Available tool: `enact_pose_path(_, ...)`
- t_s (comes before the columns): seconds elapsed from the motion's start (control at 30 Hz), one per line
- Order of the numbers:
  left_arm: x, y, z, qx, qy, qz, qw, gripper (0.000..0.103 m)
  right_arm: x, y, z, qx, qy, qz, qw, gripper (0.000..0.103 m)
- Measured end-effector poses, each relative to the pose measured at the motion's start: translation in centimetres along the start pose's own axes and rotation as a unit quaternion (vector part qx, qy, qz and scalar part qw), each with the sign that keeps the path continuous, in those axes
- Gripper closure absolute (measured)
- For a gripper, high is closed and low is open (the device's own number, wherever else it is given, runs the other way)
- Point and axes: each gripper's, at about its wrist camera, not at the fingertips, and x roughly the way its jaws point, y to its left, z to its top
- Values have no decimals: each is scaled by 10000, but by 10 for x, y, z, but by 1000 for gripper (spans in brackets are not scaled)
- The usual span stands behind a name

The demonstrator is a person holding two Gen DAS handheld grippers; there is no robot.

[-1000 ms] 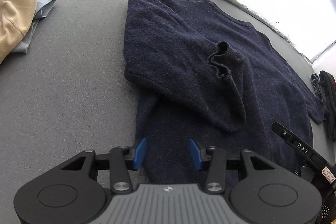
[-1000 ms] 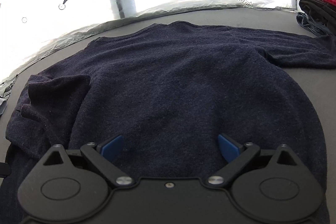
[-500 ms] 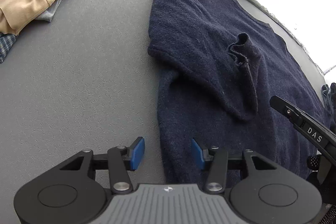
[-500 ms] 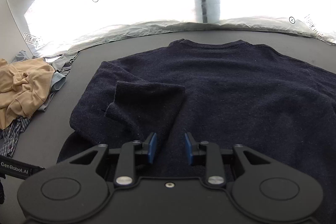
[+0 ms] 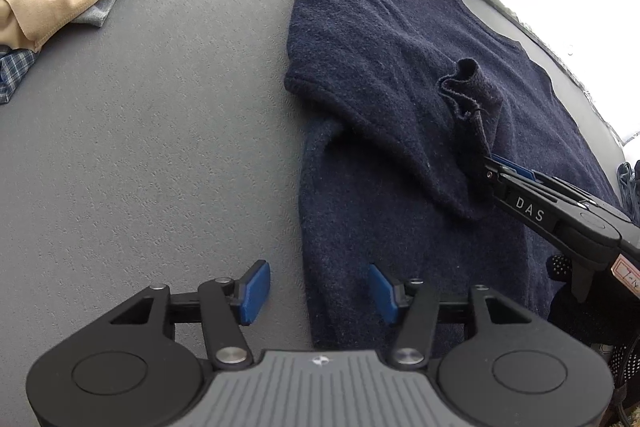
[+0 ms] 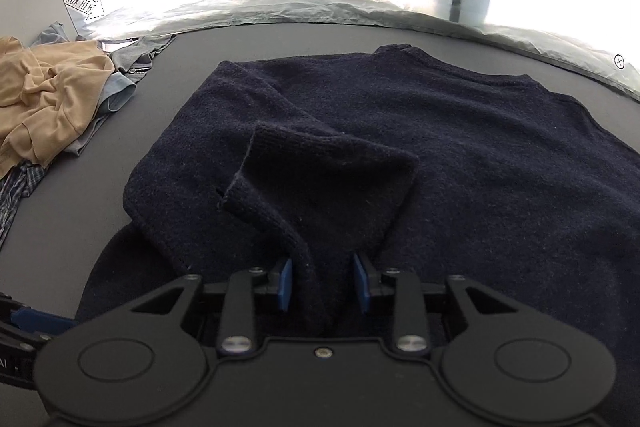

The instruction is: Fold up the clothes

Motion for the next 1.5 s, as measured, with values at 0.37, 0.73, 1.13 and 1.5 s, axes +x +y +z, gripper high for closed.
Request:
enact_pose_path(0.37,-11,-31,-21,-693,-426,-56,9967,95,-25,-46,4,587,-253,484,9968,94)
enact_pose_path(0.73,-24,-88,-52,-1072,-862,-247,9902,97,-65,-133,8,1023,-699,338,9917,94)
enact_pose_path(1.13,34,-177,-84,-595,-267,-443,9969,95,-95,-280,-11,2433,-875,-451,9649,95)
enact_pose_path(1.5,48,-171,-88,-1172,-214,-512,9916,95,-92,-303,-29,2705,-657,-400,9596,95)
